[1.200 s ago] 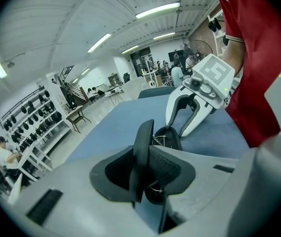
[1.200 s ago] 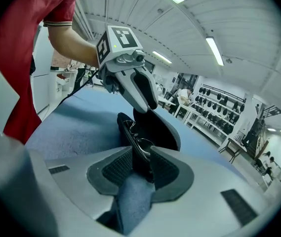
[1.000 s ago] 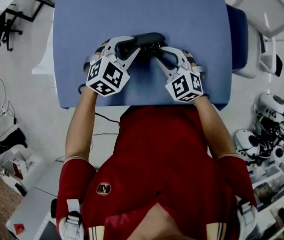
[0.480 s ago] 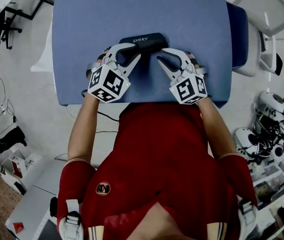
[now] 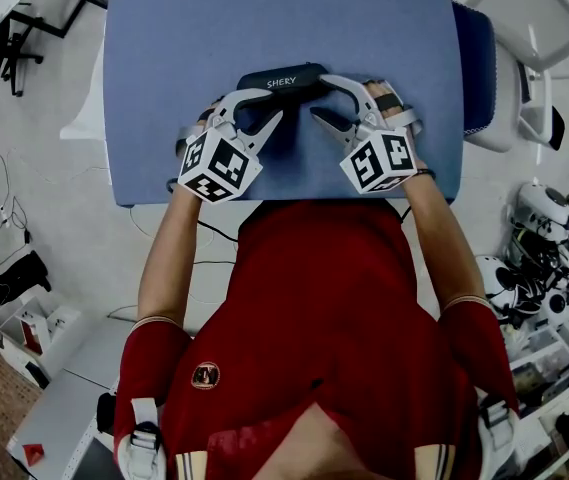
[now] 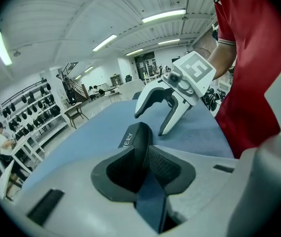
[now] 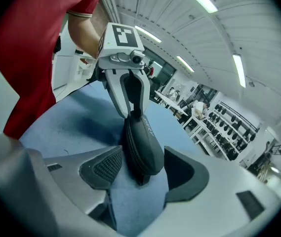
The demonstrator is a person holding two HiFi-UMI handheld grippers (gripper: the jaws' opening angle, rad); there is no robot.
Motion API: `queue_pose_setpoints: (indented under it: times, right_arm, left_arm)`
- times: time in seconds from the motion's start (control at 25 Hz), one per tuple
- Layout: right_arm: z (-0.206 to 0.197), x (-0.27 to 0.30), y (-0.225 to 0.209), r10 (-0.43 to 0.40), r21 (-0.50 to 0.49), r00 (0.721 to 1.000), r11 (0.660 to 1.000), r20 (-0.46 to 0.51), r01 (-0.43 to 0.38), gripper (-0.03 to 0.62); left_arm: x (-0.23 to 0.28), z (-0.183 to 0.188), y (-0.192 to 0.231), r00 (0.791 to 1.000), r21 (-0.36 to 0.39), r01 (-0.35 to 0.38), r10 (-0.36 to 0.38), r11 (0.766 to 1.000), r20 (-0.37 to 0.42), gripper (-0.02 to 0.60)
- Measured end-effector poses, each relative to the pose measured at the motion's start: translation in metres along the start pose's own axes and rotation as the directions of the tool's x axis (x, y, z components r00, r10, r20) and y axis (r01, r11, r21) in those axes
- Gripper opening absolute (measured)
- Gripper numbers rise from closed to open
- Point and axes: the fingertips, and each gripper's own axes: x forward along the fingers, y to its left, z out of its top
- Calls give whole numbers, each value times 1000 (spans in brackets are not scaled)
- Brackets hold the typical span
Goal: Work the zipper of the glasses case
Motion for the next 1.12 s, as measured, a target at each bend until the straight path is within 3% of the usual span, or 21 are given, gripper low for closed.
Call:
queue_pose_setpoints:
  times: [0.36, 0.52, 0.64, 0.8, 1.0, 1.12]
  right_arm:
    - [-8, 18, 5, 52, -198, 995, 978, -81, -67, 261]
    - [-11, 20, 2, 29, -229, 994, 972, -103, -52, 212]
    - [-9, 20, 3, 20, -227, 995, 973, -97, -41, 212]
    - [0, 18, 12, 11, -202, 997, 979, -74, -26, 212]
    - [17, 17, 30, 7, -210, 999, 978, -49, -17, 202]
    - [21, 14, 35, 5, -208, 999, 978, -39, -13, 195]
  left_arm:
    - [0, -3, -5, 1000, -17, -3, 3, 1000, -3, 87]
    - [1, -1, -6, 1000, -15, -5, 5, 1000, -12, 87]
    - [0, 3, -6, 1000, -3, -19, 19, 1000, -7, 92]
    - [0, 9, -5, 999, 51, -42, 43, 998, -29, 124]
    - [4, -4, -13, 989, 165, 1, 23, 986, -146, 161]
    - [3, -7, -17, 986, 182, 18, 12, 983, -165, 169]
